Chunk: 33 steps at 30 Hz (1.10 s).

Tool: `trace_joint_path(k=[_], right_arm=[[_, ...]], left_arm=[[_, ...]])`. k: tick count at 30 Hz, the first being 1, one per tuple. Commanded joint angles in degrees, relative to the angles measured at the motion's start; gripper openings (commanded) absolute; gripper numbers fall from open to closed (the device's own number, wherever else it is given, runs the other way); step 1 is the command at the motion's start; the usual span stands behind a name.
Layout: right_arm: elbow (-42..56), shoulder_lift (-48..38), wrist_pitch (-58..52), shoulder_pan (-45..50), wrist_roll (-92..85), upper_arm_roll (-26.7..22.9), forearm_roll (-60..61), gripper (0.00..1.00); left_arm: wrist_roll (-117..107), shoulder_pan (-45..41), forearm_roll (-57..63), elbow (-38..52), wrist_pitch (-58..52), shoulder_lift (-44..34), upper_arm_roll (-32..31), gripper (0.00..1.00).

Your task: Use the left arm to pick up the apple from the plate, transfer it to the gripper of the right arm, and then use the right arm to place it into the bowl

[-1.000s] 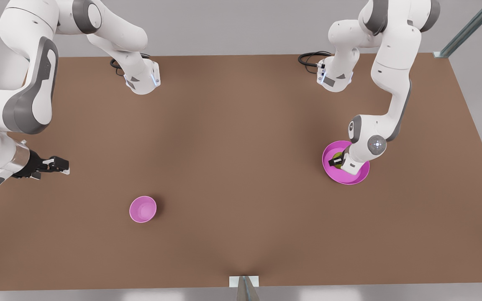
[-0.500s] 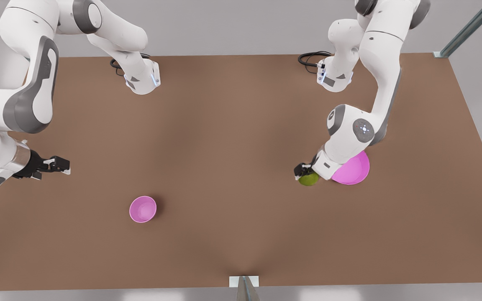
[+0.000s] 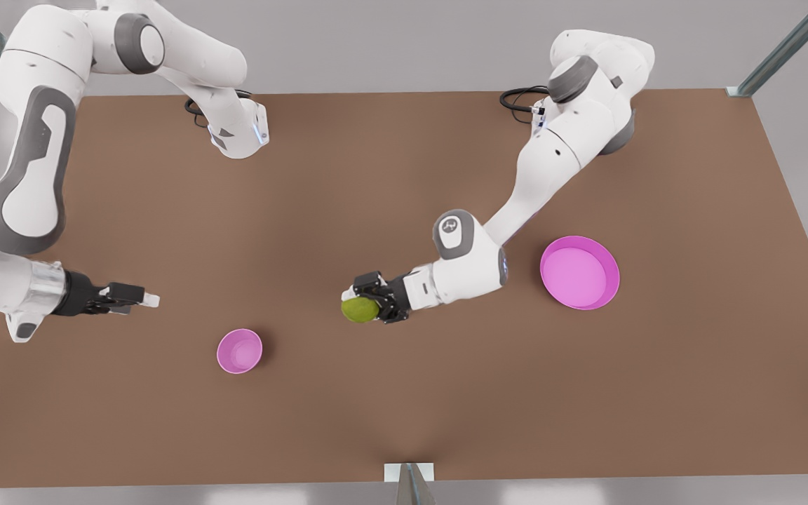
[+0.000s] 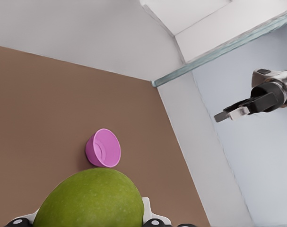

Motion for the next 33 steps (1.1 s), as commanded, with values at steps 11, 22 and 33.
trace_joint_path(k=[11,22,33], right_arm=[[0.96,20.90,10.20,5.49,-26.11,2.13,56.02,1.00],[0.61,22.48,5.19,14.19,-25.58,2.92,45.13,1.00],[0.61,23.80,5.72,17.27,-30.23,3.18,47.57,1.00]], left_arm=[[84.55,0.15,-12.97,2.20,6.68,4.50,-3.37,0.76],[84.46,-1.52,-14.91,3.52,6.85,6.17,-3.55,0.78],[84.46,-1.52,-15.43,3.61,6.85,6.43,-3.46,0.78]])
